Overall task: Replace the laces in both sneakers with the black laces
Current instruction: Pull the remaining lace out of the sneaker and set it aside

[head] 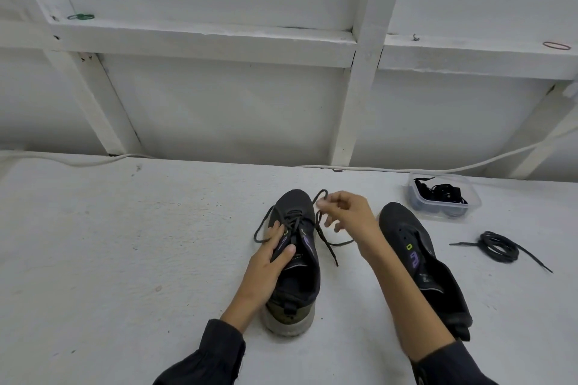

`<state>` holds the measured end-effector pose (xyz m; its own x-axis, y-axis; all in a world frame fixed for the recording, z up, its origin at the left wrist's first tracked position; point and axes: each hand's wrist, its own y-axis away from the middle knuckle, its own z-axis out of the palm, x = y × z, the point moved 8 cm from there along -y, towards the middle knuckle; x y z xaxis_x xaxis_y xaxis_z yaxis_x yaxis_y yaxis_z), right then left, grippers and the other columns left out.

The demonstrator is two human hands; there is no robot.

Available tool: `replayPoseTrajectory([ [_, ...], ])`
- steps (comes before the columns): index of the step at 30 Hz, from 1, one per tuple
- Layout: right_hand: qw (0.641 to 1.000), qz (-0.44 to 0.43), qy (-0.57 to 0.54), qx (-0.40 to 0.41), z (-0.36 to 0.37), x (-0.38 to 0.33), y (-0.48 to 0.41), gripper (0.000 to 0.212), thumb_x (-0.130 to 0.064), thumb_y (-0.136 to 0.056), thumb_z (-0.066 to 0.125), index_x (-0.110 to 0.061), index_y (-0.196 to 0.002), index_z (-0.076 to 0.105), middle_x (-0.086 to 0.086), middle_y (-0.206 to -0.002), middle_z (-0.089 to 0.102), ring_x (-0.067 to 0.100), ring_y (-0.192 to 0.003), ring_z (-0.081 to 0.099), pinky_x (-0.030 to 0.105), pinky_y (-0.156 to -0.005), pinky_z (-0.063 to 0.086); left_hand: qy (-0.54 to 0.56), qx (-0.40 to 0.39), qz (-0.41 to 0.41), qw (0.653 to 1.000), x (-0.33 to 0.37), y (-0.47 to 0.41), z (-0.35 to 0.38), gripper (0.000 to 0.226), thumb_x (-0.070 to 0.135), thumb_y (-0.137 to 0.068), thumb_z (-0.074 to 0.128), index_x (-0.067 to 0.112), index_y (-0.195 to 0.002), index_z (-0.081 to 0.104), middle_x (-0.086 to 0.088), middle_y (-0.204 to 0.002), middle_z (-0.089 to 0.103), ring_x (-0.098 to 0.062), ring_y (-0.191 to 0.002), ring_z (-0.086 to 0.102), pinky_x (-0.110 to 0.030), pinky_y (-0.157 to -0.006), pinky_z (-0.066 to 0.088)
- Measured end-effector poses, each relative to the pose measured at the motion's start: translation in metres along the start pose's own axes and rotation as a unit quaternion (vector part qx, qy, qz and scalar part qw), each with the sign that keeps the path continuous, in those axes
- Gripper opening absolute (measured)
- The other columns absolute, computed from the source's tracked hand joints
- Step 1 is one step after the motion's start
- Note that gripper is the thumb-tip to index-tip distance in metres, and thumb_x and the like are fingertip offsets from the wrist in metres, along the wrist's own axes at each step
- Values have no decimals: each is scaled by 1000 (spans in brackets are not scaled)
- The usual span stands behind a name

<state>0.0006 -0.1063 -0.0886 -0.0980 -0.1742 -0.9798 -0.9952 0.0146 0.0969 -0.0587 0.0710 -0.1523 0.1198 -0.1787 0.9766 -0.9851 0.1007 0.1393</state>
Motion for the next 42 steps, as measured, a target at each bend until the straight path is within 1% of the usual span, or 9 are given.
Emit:
replayPoseTrajectory([
  [3,991,33,73,-106,26,20,11,16,-19,-78,81,-11,-87,71,3,-69,66,11,-54,59,20,-48,42,-5,-2,7,1000,0,-1,0,59,31,-96,56,29,-150,32,15,-157,24,-7,-147,18,-40,-121,21],
  [5,991,14,72,-111,30,21,13,7,-14,-80,78,-12,-79,71,2,-67,67,11,-54,58,20,-48,42,-2,-5,8,1000,-2,-1,0,59,32,-96,56,31,-150,32,16,-157,24,-6,-147,17,-42,-121,20],
  [12,990,-11,-105,97,-22,-4,1,14,-11,-96,58,-8,-83,59,4,-74,55,14,-50,55,22,-47,38,0,-3,4,1000,-3,-1,-1,59,31,-96,57,33,-149,31,16,-158,22,-4,-147,16,-39,-122,18],
  [19,995,18,56,-76,30,18,18,17,-18,-80,79,-3,-79,70,-3,-59,64,12,-50,55,21,-46,41,-7,3,11,1000,-3,-2,-1,59,30,-96,57,30,-150,33,14,-157,24,-4,-147,17,-39,-122,18],
  [23,1000,1,26,15,14,10,8,17,-12,-86,71,-10,-71,65,7,-67,66,14,-51,56,24,-47,39,-2,2,6,1000,-2,0,-1,57,27,-97,57,27,-149,35,13,-157,28,-4,-144,24,-33,-121,21],
  [28,983,-29,-89,161,-24,-4,5,12,-15,-94,62,-9,-84,62,1,-76,59,14,-52,55,21,-45,39,14,2,2,1000,-7,-2,-2,56,32,-95,60,28,-147,40,12,-154,36,-8,-143,30,-41,-119,26],
  [32,1000,13,26,0,8,9,10,20,-27,-84,76,-9,-81,68,4,-79,70,12,-52,55,21,-47,39,5,2,5,1000,-7,-2,-2,74,56,-80,60,34,-148,37,15,-154,35,-6,-144,26,-42,-120,25],
  [35,994,-3,77,-75,29,15,16,20,-19,-80,79,-11,-67,67,-2,-58,64,9,-49,55,18,-45,38,3,1,12,1000,-4,-2,-1,63,44,-90,60,33,-147,38,14,-154,34,-6,-145,26,-41,-120,24],
  [42,976,-31,-80,198,-36,-1,0,20,-16,-93,63,-8,-75,60,1,-70,59,14,-54,54,25,-49,37,3,1,-1,1000,-5,-2,-1,58,29,-96,57,32,-149,34,15,-156,28,-6,-146,22,-40,-121,23],
])
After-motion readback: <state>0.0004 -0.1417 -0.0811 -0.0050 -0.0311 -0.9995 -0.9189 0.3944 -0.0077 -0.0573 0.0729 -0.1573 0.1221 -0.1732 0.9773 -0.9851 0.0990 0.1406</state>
